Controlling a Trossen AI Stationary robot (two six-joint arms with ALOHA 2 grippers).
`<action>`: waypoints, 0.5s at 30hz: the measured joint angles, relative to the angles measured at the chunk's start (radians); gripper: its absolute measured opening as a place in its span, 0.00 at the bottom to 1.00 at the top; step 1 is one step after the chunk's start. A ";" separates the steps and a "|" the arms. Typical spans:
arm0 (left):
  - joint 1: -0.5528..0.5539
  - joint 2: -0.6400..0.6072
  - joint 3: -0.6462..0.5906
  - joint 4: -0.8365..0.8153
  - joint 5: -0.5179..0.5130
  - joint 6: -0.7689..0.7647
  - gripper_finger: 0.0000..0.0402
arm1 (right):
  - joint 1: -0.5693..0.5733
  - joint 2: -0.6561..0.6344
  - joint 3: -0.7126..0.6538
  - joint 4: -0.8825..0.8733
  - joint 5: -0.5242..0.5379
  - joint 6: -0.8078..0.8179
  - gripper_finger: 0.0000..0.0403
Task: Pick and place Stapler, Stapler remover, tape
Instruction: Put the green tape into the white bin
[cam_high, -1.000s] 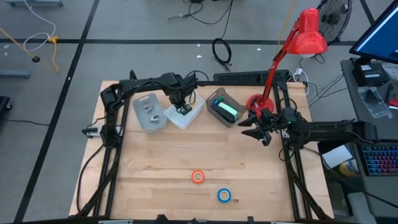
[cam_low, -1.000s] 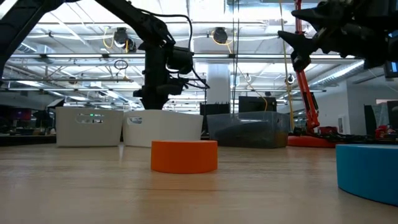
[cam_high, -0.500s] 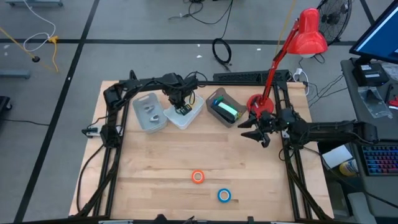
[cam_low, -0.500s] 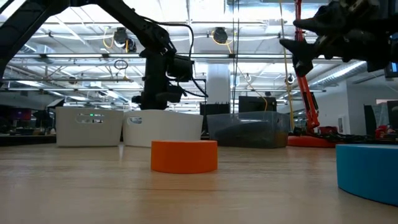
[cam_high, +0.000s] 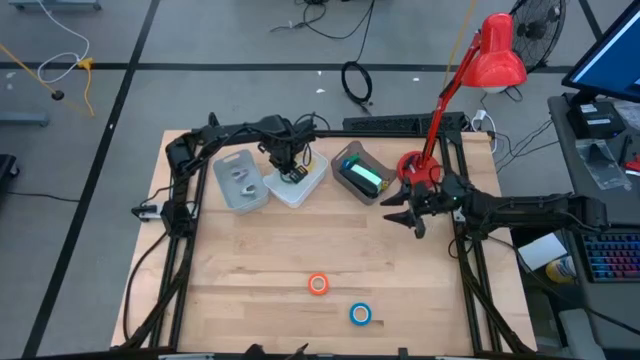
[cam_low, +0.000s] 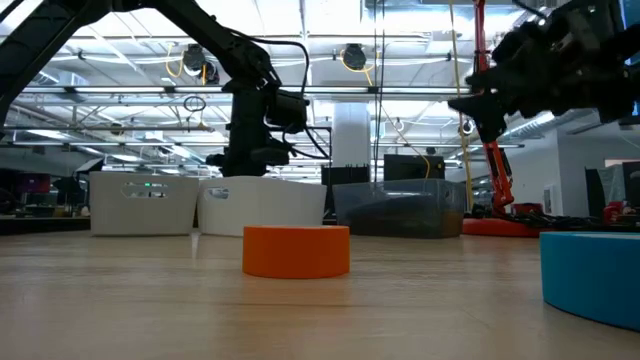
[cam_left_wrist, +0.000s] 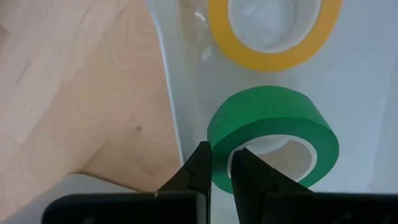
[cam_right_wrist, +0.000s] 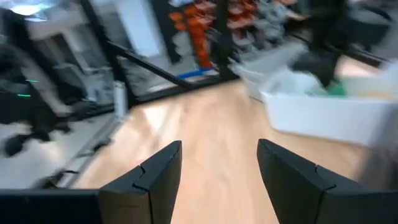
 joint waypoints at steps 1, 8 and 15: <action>0.000 0.000 0.000 0.000 0.000 -0.007 0.08 | 0.000 0.000 0.000 -0.024 0.026 0.001 0.51; 0.003 0.000 0.000 -0.009 0.004 -0.014 0.08 | -0.001 0.000 0.000 -0.078 0.107 -0.049 0.50; 0.003 0.000 0.000 -0.008 0.028 -0.028 0.08 | -0.001 0.000 0.000 -0.117 0.153 -0.086 0.51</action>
